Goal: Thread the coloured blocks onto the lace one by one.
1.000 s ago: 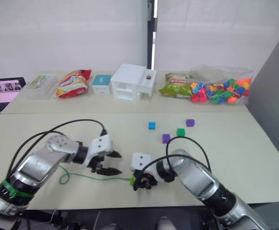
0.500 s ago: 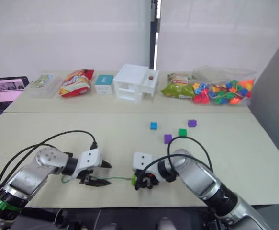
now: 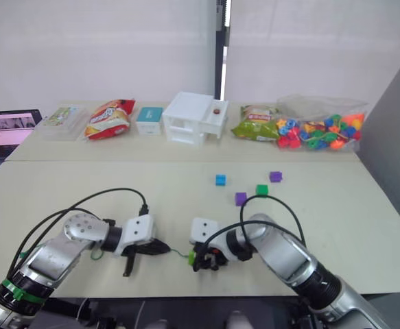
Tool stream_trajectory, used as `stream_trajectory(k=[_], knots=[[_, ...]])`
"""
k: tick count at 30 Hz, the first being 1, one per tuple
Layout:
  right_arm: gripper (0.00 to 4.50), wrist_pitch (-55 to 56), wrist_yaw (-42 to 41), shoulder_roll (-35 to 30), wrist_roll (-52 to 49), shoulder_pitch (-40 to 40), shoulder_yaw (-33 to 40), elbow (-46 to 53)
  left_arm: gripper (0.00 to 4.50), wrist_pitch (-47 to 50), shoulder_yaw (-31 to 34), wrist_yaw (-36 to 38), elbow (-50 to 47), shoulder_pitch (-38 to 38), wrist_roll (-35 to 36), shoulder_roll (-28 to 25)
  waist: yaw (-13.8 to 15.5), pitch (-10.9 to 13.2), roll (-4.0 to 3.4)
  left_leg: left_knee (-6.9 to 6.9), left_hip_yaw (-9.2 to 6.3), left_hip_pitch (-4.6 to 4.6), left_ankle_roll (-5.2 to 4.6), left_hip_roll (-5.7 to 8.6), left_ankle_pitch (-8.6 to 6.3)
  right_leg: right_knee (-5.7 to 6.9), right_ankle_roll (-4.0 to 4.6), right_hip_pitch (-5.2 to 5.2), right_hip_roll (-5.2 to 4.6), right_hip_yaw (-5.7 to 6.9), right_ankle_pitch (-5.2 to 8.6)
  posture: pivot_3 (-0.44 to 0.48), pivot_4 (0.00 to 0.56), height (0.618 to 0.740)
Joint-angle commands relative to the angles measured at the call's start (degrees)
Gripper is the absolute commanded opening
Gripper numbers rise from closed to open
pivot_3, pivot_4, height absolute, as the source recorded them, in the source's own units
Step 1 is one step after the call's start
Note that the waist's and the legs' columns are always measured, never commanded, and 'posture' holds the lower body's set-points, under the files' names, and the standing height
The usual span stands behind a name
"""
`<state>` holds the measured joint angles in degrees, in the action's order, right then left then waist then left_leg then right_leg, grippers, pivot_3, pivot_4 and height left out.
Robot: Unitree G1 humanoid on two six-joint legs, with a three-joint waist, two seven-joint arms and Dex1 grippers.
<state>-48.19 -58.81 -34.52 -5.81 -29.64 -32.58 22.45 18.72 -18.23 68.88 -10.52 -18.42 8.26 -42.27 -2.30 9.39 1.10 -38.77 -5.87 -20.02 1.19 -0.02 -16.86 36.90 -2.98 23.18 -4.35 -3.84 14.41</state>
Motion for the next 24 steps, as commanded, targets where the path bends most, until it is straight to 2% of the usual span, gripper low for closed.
stream_trajectory(k=[1, 14, 19, 24], knots=[[1.32, -1.8, 0.3, -0.6, -0.3, 1.1, -1.5, -0.4, 0.01, -0.7, -3.1, 1.3, -0.1, -0.1, -0.9, 0.8, 0.0, 0.0, 0.0, 0.0, 0.0, 0.0, 0.0, 0.0, 0.0, 0.0, 0.0, 0.0, 0.01, 0.0, 0.0, 0.0, 0.15, 0.74], [1.32, -2.6, 0.6, -0.9, -0.6, 1.1, -1.3, 0.1, 0.01, 0.8, -6.6, -1.0, 3.1, -4.0, -3.3, 7.1, 0.4, 0.0, 0.01, -0.02, -0.01, -0.01, 0.0, 0.04, 0.0, -0.04, -0.01, -0.05, -0.03, 0.01, 0.0, 0.0, 0.15, 0.74], [1.32, -2.7, 1.0, -0.9, -0.8, 1.3, -0.6, 0.2, 0.01, 2.9, -4.6, -0.1, 2.3, -4.2, -1.8, 6.0, 0.4, 0.0, 0.01, -0.02, -0.01, -0.01, 0.0, 0.04, 0.0, -0.06, -0.01, -0.05, -0.03, 0.01, 0.0, 0.0, 0.15, 0.74], [1.32, -1.5, 2.9, 0.1, -2.0, 1.6, 2.6, 1.2, 1.48, 6.1, -1.6, 2.4, -0.2, -5.0, 2.1, 3.3, 0.1, 0.0, 0.02, -0.02, -0.03, -0.05, 0.0, 0.03, 0.0, -0.04, -0.01, 0.01, -0.01, 0.01, 0.0, 0.0, 0.15, 0.74]])
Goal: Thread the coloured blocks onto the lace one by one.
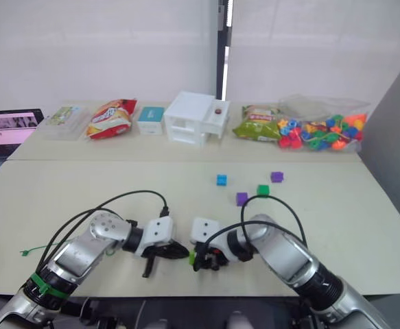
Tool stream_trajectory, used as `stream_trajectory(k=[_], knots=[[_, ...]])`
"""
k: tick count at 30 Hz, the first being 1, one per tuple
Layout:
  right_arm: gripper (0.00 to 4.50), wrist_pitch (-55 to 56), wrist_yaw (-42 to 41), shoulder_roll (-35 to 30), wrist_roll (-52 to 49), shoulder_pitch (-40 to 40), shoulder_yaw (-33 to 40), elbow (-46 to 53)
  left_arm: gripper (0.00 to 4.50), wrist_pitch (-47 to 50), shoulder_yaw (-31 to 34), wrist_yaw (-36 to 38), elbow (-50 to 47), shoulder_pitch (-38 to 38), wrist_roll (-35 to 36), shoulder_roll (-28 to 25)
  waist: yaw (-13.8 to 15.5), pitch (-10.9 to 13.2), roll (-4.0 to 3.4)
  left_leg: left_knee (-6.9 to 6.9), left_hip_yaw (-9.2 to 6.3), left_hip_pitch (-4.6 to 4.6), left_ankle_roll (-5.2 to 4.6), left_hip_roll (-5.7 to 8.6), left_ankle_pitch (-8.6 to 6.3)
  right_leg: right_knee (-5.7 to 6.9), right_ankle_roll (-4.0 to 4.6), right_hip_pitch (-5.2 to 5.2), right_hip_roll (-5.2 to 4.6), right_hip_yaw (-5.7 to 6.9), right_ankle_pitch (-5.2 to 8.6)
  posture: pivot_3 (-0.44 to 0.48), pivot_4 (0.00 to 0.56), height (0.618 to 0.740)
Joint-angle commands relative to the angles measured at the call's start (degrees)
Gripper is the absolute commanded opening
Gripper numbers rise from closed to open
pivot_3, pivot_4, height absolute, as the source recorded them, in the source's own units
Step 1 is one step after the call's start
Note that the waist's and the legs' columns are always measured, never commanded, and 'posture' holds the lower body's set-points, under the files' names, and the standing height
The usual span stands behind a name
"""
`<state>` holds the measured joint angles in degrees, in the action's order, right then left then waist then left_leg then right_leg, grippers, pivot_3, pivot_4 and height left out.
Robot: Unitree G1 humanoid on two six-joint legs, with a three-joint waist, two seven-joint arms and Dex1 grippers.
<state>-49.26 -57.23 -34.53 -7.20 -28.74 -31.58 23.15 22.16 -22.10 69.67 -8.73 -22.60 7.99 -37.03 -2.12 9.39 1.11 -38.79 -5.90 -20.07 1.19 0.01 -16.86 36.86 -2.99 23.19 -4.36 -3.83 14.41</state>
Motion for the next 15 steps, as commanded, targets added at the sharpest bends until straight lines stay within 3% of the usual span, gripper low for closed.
stream_trajectory(k=[1, 7, 9, 15], knots=[[2.36, -0.3, 1.4, -0.2, -1.2, 1.0, 2.6, 1.7, 1.79, 4.0, 2.8, 2.5, -3.2, -1.3, 3.7, -2.5, -0.1, 0.0, 0.0, 0.0, 0.0, -0.06, 0.0, 0.0, 0.0, 0.0, 0.0, 0.06, 0.01, 0.0, 0.0, 0.0, 0.15, 0.74], [4.36, 1.3, 0.7, -5.2, -5.3, 5.8, 10.2, 9.5, 3.76, 6.4, 1.6, 2.0, -6.0, -4.0, 4.2, -2.1, 0.3, 0.1, -0.01, -0.01, -0.02, -0.22, 0.0, 0.04, 0.0, 0.0, -0.01, 0.17, -0.04, 0.01, 0.0, 0.0, 0.15, 0.74], [4.5, 2.6, 1.0, -7.7, -6.5, 8.9, 14.3, 11.9, 4.41, 7.2, -0.5, 1.2, -6.2, -5.2, 3.2, -0.3, 0.9, 0.1, -0.01, -0.02, -0.03, -0.27, 0.0, 0.05, 0.0, -0.07, -0.03, 0.17, -0.06, 0.03, 0.01, 0.0, 0.15, 0.74], [4.5, 6.8, 0.4, -12.6, -5.8, 13.2, 16.4, 11.2, 4.47, 3.1, -8.6, -3.3, 1.0, -7.7, -5.5, 4.7, 1.0, 0.1, 0.03, -0.03, 0.01, -0.26, -0.01, 0.05, -0.01, -0.14, -0.05, 0.15, -0.03, 0.03, 0.0, 0.0, 0.15, 0.74]])
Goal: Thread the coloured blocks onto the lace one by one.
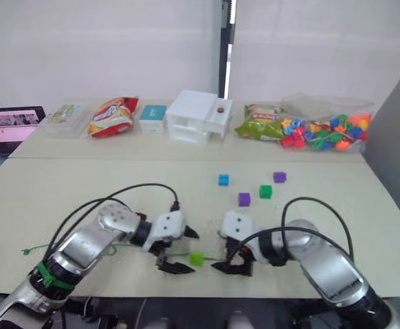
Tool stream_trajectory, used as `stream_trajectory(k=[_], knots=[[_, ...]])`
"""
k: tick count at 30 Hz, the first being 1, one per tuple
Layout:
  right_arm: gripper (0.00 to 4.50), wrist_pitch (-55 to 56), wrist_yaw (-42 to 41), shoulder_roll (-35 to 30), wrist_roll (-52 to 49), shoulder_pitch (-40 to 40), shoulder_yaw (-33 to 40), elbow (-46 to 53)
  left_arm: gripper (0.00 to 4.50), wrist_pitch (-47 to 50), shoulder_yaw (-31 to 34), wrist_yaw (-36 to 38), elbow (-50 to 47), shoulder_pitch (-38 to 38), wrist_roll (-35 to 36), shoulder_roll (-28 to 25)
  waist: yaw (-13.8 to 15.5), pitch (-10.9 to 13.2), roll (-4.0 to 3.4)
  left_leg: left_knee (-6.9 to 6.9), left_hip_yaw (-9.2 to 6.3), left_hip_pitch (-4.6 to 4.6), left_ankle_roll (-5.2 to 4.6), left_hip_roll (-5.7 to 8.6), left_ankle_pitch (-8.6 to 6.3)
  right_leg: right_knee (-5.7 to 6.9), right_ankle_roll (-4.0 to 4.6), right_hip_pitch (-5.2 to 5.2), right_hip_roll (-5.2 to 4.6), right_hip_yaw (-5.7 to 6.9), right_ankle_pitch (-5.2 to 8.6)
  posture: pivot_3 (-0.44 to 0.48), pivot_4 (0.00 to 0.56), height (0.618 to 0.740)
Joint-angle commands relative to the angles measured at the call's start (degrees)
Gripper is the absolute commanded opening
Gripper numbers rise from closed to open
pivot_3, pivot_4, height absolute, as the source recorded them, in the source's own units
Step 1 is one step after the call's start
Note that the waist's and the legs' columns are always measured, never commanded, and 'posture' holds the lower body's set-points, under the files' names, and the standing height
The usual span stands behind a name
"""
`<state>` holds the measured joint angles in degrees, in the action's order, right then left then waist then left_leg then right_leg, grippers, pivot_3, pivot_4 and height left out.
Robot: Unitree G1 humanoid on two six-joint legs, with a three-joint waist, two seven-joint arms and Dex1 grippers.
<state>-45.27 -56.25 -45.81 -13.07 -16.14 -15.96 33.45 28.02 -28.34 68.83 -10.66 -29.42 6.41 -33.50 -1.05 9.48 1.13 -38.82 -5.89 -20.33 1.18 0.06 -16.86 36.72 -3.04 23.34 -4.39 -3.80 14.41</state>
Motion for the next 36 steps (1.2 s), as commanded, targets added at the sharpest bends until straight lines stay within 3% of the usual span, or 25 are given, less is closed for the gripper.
stream_trajectory(k=[1, 5, 15, 23, 26, 36], knots=[[4.5, 3.3, -0.7, -1.6, 0.1, 0.7, 0.5, 0.6, 4.47, -3.3, -2.9, -2.9, 4.1, -1.1, -4.7, 1.9, -0.1, 0.0, 0.02, 0.0, 0.01, 0.02, 0.0, -0.01, 0.0, -0.01, 0.0, 0.0, 0.02, 0.0, 0.0, 0.0, 0.15, 0.74], [4.5, 5.5, -0.8, -1.9, 1.7, 0.5, -2.0, -1.5, 4.47, -3.3, -4.8, -2.7, 6.4, -1.5, -7.0, 2.0, 0.0, 0.0, 0.02, -0.03, 0.01, 0.07, 0.0, -0.01, 0.0, -0.08, -0.01, -0.15, 0.01, 0.0, 0.01, 0.0, 0.15, 0.74], [4.5, 6.0, 0.7, -0.8, 2.7, -0.8, -4.1, -3.4, 1.36, -3.4, -5.6, 0.1, 4.4, -0.1, -6.4, -0.9, -0.1, 0.0, 0.01, -0.03, 0.01, 0.14, 0.0, -0.03, 0.0, -0.02, -0.03, -0.19, 0.03, 0.0, 0.02, 0.0, 0.15, 0.74], [4.5, 5.7, 2.3, 2.1, 5.2, -2.3, -7.6, -5.8, 1.3, -4.2, -5.6, 0.5, 5.2, -0.2, -6.3, -1.2, -0.6, 0.0, 0.01, -0.03, 0.0, 0.15, 0.0, -0.04, 0.0, 0.01, -0.02, -0.17, 0.04, 0.0, 0.02, 0.0, 0.15, 0.74], [3.71, 6.4, 2.7, 2.4, 6.4, -1.9, -8.5, -7.3, 1.3, -4.2, -5.5, 0.6, 5.2, -0.2, -6.3, -1.4, -0.7, 0.0, 0.01, -0.02, -0.01, 0.17, 0.0, -0.04, 0.0, 0.02, -0.02, -0.17, 0.05, 0.0, 0.02, 0.0, 0.15, 0.74], [0.34, 9.1, 2.9, 0.6, 8.6, -1.0, -8.9, -10.7, 1.3, -4.1, -5.3, 0.8, 5.1, 0.0, -6.1, -1.7, -1.1, 0.0, 0.03, -0.03, -0.02, 0.22, 0.0, -0.04, 0.0, 0.02, -0.02, -0.24, 0.05, 0.0, 0.02, 0.0, 0.15, 0.74]])
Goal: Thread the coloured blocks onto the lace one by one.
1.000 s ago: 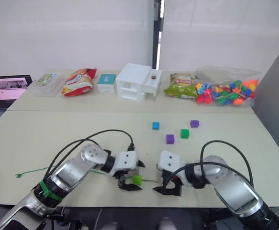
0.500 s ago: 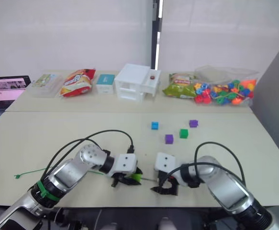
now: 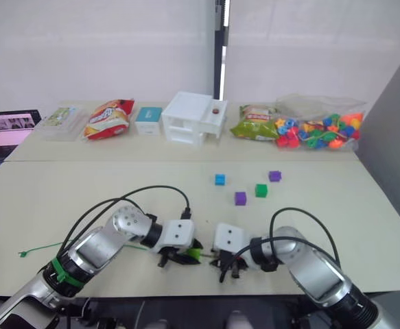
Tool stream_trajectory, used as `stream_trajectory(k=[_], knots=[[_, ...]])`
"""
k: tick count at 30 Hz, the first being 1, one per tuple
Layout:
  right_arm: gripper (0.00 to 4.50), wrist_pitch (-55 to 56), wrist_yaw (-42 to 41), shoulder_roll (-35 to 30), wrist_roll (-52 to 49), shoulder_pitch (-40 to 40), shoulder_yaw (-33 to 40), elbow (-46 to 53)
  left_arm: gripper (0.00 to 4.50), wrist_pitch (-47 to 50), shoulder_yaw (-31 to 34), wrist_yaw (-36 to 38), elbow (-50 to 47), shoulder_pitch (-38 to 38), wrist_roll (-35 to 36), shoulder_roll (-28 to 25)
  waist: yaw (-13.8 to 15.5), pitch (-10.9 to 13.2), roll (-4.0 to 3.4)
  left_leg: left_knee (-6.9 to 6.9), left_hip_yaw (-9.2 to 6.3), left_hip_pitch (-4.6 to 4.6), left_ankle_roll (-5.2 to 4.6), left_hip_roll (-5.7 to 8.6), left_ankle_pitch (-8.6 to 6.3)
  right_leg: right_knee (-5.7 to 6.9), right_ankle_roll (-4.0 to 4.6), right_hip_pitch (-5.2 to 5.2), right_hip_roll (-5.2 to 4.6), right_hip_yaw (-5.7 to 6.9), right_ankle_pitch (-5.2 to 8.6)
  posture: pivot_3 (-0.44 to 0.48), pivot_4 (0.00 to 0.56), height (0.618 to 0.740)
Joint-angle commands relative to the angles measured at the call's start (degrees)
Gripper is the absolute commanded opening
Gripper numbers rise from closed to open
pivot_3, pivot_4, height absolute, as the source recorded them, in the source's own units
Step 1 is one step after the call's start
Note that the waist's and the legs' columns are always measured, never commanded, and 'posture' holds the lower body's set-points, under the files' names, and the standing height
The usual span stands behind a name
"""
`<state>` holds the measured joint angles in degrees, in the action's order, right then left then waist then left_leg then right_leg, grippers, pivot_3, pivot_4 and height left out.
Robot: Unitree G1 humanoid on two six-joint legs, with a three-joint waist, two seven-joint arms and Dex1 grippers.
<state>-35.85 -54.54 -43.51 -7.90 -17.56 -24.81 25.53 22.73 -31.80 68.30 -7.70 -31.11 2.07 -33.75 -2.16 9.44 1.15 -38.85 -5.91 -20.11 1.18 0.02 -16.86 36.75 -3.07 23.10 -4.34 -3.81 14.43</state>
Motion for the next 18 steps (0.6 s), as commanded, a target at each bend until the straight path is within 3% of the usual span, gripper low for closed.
stream_trajectory(k=[1, 11, 16, 18], knots=[[0.02, -0.2, 1.2, -1.8, 3.5, 0.4, -0.1, -2.9, 1.3, 1.2, -1.8, 1.4, 2.1, 1.7, -1.8, -1.5, 0.0, 0.0, 0.0, 0.0, 0.0, 0.0, 0.0, 0.0, 0.0, 0.0, 0.0, 0.0, 0.0, 0.0, 0.0, 0.0, 0.15, 0.74], [0.0, 1.2, -0.8, -1.6, 1.9, -1.6, 0.9, -1.9, 1.3, 0.0, 2.1, 0.5, 3.6, 5.0, -2.0, -5.8, -0.5, 0.0, 0.0, 0.03, 0.0, 0.06, 0.0, -0.04, 0.0, 0.02, 0.0, 0.0, 0.03, 0.0, 0.0, 0.0, 0.15, 0.74], [0.0, 0.5, -2.4, -2.5, 1.3, -3.1, 1.5, -0.3, 1.3, -5.2, 8.1, 2.0, 5.9, 10.0, -0.7, -14.8, -2.0, 0.0, 0.01, 0.14, 0.04, 0.19, -0.01, -0.32, -0.01, 0.06, 0.12, 0.04, 0.3, -0.02, 0.06, 0.0, 0.15, 0.74], [0.0, 0.6, -3.0, -2.6, 1.3, -3.9, 1.4, -0.3, 1.3, -9.7, 12.0, 3.9, 9.0, 13.4, 0.0, -21.3, -2.3, 0.0, 0.0, 0.22, 0.13, 0.29, -0.02, -0.59, -0.01, 0.07, 0.23, 0.05, 0.56, -0.07, 0.09, 0.0, 0.15, 0.74]])
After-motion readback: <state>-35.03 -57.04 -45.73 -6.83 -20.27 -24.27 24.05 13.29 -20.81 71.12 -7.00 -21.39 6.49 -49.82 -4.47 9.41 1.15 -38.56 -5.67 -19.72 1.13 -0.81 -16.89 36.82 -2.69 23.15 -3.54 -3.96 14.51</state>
